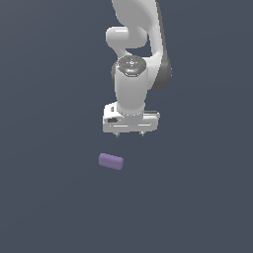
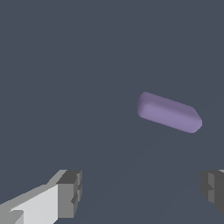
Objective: Pick up the object and move it to a goal position.
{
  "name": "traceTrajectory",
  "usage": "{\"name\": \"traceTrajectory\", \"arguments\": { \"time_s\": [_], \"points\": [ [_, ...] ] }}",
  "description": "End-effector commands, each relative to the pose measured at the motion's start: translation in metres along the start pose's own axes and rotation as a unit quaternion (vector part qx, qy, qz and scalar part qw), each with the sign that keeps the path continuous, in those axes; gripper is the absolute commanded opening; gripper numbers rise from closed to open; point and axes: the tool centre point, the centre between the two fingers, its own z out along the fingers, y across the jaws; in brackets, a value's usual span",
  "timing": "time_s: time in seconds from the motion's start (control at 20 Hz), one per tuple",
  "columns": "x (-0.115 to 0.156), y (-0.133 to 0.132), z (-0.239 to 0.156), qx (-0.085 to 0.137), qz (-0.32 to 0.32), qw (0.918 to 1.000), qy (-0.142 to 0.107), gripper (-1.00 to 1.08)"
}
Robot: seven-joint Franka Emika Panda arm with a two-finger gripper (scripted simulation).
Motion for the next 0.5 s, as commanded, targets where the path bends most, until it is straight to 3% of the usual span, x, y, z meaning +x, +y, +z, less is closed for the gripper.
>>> {"name": "traceTrajectory", "arguments": {
  "time_s": [0.0,0.45],
  "points": [
    [0.0006,0.0009,0.001,0.0,-0.006,1.0,0.0,1.0],
    [0.0058,0.0086,0.0096,-0.003,-0.062,0.9981,-0.001,1.0]
  ]
}}
